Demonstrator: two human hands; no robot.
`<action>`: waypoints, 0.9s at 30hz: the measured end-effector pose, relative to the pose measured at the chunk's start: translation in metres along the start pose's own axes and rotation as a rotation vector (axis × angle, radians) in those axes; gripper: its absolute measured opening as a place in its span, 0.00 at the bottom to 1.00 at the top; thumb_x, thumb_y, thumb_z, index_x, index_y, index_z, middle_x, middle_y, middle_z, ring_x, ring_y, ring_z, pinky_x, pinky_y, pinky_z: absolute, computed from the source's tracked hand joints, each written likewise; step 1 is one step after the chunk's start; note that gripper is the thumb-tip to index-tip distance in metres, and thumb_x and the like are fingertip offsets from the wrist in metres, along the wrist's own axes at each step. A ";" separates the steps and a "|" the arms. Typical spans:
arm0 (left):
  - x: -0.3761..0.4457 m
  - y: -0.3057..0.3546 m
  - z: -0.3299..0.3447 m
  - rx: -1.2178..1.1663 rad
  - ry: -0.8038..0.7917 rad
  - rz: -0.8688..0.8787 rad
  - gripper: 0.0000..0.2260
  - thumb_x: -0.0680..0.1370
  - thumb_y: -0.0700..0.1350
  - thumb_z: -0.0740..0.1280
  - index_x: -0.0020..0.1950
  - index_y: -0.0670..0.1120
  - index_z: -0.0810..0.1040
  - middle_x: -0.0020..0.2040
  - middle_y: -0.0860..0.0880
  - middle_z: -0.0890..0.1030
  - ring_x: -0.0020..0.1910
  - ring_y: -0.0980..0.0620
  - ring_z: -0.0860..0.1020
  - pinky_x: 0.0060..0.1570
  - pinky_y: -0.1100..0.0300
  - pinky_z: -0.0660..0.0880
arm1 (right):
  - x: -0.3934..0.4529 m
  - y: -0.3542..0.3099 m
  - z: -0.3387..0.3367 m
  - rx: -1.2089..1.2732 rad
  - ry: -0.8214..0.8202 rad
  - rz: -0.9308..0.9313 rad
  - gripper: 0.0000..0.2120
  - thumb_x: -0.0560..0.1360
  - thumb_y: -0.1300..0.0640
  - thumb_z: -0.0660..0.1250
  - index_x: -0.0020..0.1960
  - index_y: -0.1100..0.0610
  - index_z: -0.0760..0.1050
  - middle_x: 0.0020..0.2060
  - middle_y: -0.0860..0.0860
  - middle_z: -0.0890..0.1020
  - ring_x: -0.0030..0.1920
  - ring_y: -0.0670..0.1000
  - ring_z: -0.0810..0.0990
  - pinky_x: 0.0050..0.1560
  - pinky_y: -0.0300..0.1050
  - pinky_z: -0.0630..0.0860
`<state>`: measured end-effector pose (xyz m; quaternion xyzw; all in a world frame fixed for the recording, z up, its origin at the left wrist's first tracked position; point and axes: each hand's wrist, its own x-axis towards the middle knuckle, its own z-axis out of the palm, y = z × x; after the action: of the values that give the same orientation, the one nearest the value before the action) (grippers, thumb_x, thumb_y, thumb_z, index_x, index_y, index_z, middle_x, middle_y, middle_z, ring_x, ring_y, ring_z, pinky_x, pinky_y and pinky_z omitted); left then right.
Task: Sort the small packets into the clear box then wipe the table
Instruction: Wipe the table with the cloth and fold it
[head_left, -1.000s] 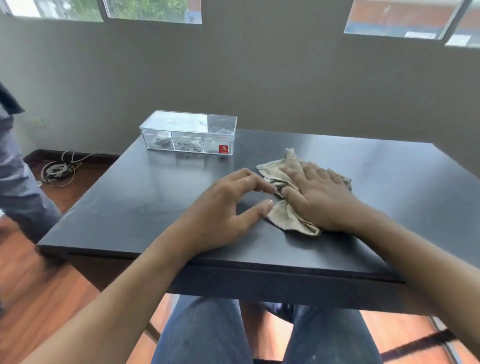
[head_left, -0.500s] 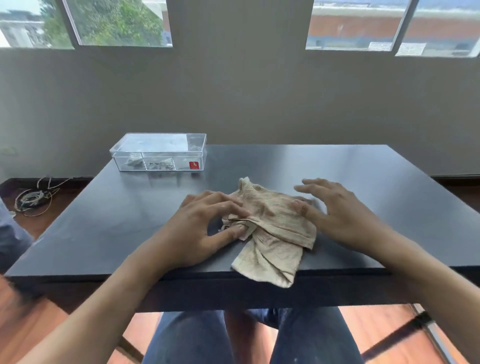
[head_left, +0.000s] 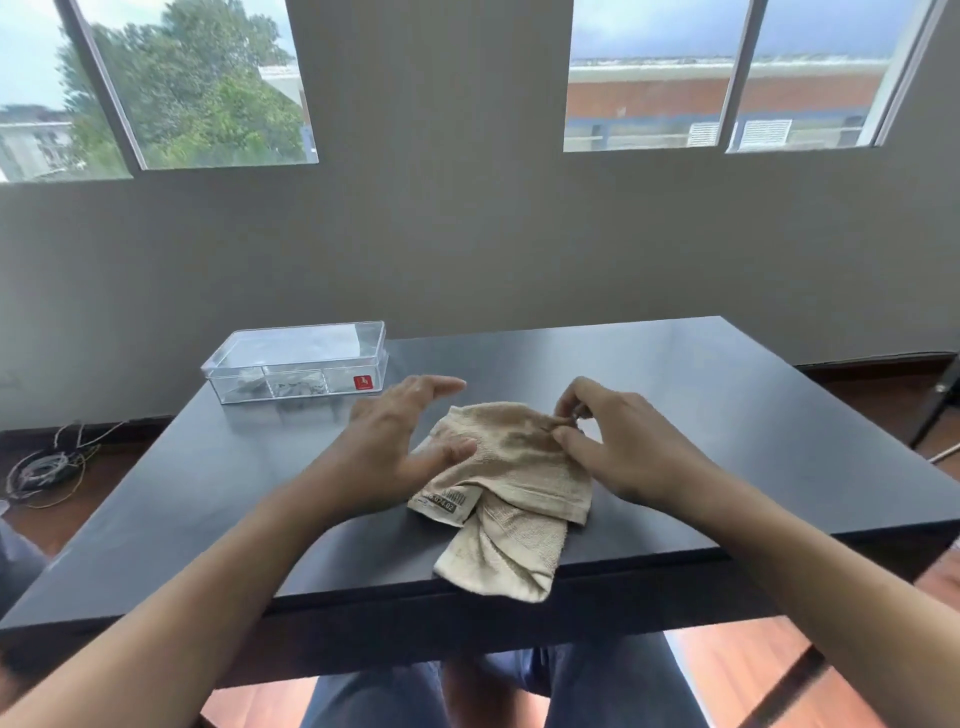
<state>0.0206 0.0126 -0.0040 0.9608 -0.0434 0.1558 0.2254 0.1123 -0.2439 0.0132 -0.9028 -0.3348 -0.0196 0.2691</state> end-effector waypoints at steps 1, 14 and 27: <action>0.006 0.004 -0.003 0.019 -0.079 -0.006 0.31 0.76 0.67 0.67 0.76 0.62 0.64 0.74 0.61 0.70 0.74 0.62 0.66 0.75 0.47 0.63 | -0.004 -0.005 -0.006 0.042 0.013 -0.023 0.03 0.80 0.52 0.66 0.53 0.50 0.74 0.49 0.46 0.82 0.53 0.46 0.80 0.56 0.47 0.76; 0.050 0.080 0.000 -0.427 -0.304 0.192 0.34 0.74 0.51 0.78 0.75 0.58 0.66 0.70 0.57 0.77 0.75 0.59 0.69 0.75 0.46 0.64 | -0.053 -0.016 -0.111 0.187 0.154 -0.247 0.07 0.79 0.58 0.68 0.52 0.46 0.76 0.44 0.45 0.82 0.45 0.50 0.81 0.51 0.53 0.79; 0.082 0.169 0.036 -0.773 -0.369 0.196 0.15 0.79 0.49 0.73 0.59 0.40 0.78 0.53 0.34 0.80 0.53 0.33 0.82 0.53 0.35 0.79 | -0.088 0.055 -0.180 0.182 0.333 -0.085 0.05 0.80 0.58 0.66 0.53 0.48 0.76 0.44 0.44 0.80 0.36 0.48 0.77 0.37 0.38 0.73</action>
<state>0.0825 -0.1560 0.0631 0.8089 -0.2288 -0.0254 0.5409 0.1039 -0.4210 0.1213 -0.8441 -0.3238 -0.1498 0.4002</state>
